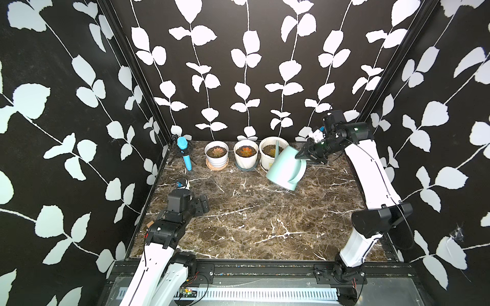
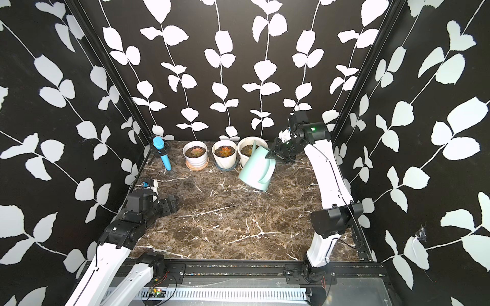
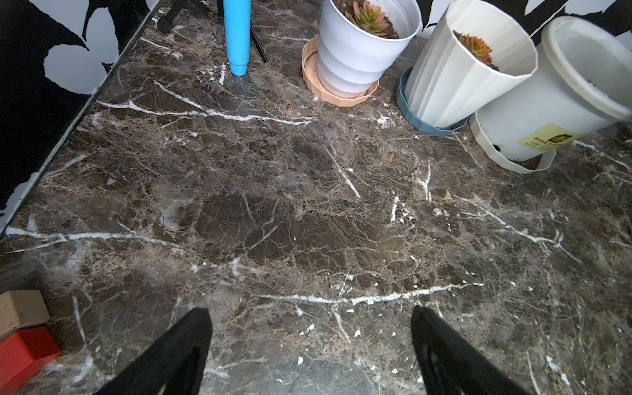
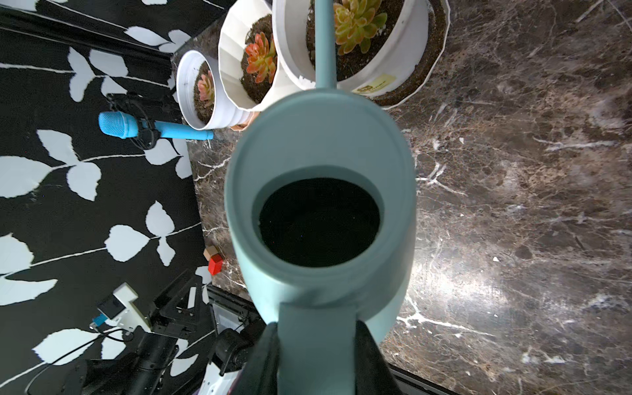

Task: Water the succulent around the soil edge
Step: Water the soil of the potted plant with water.

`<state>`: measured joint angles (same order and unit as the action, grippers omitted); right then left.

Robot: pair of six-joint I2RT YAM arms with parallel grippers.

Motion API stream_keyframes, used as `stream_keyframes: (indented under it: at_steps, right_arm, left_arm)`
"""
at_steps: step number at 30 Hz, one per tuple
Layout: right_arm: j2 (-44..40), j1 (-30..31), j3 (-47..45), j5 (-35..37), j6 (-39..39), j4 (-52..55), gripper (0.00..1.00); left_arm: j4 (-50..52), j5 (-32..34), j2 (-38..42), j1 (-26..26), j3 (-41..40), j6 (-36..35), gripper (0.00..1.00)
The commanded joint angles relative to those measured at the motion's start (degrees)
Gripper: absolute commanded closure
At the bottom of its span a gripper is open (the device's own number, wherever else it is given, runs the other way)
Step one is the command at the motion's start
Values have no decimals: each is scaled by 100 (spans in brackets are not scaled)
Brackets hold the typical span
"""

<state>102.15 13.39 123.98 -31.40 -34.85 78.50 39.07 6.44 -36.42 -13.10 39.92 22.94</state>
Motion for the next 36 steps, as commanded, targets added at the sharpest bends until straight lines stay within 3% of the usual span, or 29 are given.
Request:
stream_keyframes:
  at_steps: [1,36]
  right_arm:
    - [-236,-156,-243,-345,-189,-392,100]
    - [-1669,-145,-2403,-679,0,-1030,100]
  left_arm:
    - [-36,-3,59,-30,-77,0,7]
    - [-56,-38,7,-52,-81,18,7]
